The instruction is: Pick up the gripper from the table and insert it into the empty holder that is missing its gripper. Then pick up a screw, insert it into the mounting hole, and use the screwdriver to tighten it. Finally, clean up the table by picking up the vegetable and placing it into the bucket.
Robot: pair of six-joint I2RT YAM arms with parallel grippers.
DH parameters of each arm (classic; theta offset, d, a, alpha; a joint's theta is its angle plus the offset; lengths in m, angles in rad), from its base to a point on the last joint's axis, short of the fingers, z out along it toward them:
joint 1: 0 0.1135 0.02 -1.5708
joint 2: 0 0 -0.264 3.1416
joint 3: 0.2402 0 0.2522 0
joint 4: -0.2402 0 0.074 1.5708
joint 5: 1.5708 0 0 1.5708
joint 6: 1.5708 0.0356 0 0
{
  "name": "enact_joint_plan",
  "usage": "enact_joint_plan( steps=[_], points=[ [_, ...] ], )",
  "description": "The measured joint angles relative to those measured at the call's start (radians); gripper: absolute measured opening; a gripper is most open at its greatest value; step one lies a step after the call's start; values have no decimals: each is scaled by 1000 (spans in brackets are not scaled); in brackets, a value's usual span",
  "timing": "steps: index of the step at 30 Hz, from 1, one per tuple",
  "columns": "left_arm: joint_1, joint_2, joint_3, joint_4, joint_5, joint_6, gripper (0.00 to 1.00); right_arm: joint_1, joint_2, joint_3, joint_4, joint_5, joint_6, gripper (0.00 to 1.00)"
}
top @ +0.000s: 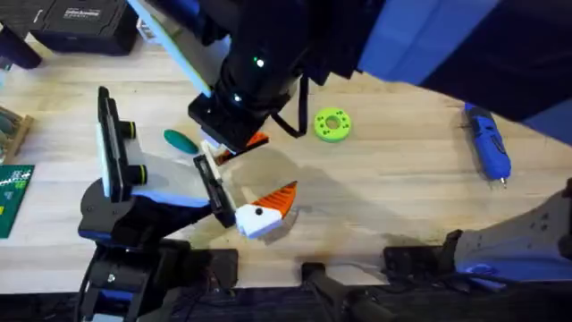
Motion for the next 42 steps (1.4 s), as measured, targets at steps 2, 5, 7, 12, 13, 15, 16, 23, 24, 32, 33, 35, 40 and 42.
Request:
enact_joint_plan(
  steps=[2, 5, 7, 12, 13, 15, 16, 23, 24, 32, 33, 35, 40, 42],
  points=[
    [0, 0, 0, 0, 0, 0, 985, 0, 3, 0, -1, 0, 0, 5],
    [0, 0, 0, 0, 0, 0, 987, 0, 14, 0, -1, 0, 0, 5],
    [0, 0, 0, 0, 0, 0, 986, 0, 20, 0, -1, -2, 0, 5],
    [0, 0, 0, 0, 0, 0, 986, 0, 24, 0, 0, -3, -3, 5],
    [0, 0, 0, 0, 0, 0, 986, 0, 24, 0, 0, -3, -3, 5],
    [0, 0, 0, 0, 0, 0, 986, 0, 25, 0, 0, -3, -4, 5],
    [0, 0, 0, 0, 0, 0, 986, 0, 25, 0, 0, -3, -4, 5],
    [0, 0, 0, 0, 0, 0, 986, 0, 36, 0, 1, -3, -10, 368],
    [0, 0, 0, 0, 0, 0, 986, 0, 36, 0, 1, -3, -10, 490],
    [0, 0, 0, -1, 7, 0, 985, -35, 25, 13, -1, 16, -11, 994],
    [0, 0, 0, -1, 7, 0, 985, -38, 20, 13, -2, 13, -10, 994],
    [0, 0, 0, -1, 7, 0, 985, -48, 3, 13, -5, 8, -6, 994],
    [0, 0, 0, -1, 7, 0, 985, -117, -84, 13, -24, 4, 16, 994],
    [0, 0, 0, -1, 8, 0, 985, -151, -122, 13, -55, 5, 21, 994]
  ],
)
